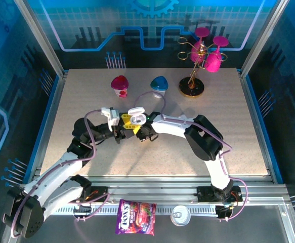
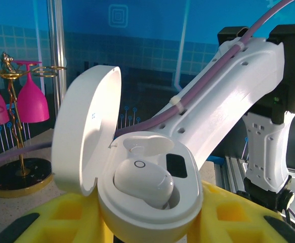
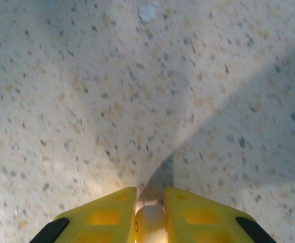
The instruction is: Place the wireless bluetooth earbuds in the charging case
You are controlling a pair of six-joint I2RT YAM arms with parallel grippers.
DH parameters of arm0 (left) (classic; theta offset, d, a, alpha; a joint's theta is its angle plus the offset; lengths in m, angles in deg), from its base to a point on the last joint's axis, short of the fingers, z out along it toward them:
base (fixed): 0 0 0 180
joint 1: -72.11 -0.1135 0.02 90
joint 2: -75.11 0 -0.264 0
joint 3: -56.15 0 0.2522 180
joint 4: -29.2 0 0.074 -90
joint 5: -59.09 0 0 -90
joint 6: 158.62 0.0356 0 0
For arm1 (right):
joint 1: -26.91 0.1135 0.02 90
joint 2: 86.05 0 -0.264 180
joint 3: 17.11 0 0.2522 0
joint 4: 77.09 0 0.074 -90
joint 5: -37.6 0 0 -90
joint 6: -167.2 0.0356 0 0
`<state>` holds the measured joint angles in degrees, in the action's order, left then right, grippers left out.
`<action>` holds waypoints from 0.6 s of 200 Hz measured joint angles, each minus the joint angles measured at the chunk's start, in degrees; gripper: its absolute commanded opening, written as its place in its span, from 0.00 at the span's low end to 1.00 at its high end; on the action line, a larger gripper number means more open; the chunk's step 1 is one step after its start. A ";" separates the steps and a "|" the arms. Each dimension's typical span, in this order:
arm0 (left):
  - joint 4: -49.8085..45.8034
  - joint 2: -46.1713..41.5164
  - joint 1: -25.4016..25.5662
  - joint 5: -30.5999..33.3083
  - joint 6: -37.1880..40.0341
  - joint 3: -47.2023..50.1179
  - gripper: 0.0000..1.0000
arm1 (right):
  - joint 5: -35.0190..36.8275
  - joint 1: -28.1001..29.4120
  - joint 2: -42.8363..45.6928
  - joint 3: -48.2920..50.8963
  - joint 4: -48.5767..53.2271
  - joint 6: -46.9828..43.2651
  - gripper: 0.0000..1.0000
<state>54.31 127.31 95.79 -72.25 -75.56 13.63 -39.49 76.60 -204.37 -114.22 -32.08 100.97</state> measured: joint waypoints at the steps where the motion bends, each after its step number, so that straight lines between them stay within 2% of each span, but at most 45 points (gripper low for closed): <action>1: 0.00 0.00 0.00 0.00 0.00 0.00 0.30 | -0.09 -0.02 0.17 0.17 -0.09 0.02 0.17; 41: 1.03 1.01 0.00 0.04 -0.11 0.00 0.30 | -3.21 -4.33 11.28 10.49 -4.98 1.62 0.17; 120: 6.49 7.89 0.00 0.20 -0.70 0.17 0.30 | -11.04 -18.16 39.01 29.24 -11.91 3.02 0.16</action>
<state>60.80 135.20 95.79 -72.05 -76.26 13.81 -50.53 58.44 -165.36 -84.98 -43.99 103.98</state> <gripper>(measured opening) 0.351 0.167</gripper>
